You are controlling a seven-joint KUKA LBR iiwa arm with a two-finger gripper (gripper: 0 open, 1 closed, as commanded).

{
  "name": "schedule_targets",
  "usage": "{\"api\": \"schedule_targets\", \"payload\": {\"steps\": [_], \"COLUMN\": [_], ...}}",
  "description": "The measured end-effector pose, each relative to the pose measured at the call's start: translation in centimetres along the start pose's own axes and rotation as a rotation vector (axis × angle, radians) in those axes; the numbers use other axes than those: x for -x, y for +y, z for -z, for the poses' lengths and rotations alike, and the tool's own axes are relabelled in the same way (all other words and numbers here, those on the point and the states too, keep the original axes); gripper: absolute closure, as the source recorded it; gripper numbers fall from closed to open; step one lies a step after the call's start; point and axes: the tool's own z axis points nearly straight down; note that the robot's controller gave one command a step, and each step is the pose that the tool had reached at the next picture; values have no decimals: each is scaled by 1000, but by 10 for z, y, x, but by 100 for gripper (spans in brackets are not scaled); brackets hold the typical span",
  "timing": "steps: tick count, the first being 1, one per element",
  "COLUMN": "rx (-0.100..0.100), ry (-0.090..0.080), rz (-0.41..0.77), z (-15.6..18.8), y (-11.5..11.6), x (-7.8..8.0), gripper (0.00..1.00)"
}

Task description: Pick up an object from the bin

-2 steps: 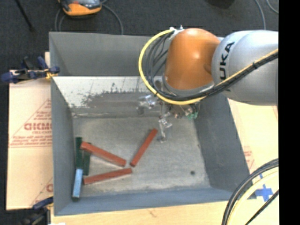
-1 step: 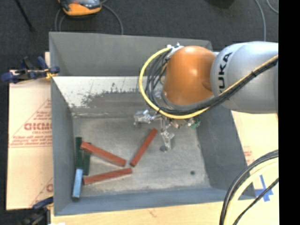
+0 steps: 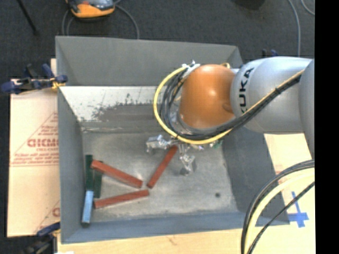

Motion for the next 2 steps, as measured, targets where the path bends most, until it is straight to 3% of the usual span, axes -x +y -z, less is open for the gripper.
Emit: {"api": "schedule_targets", "payload": {"steps": [1,2], "rx": [-3,-2], "ry": [-3,-3], "rz": [262,262], "z": [-26,-26], "y": [5,5], "x": [20,20], "gripper": [100,100]}}
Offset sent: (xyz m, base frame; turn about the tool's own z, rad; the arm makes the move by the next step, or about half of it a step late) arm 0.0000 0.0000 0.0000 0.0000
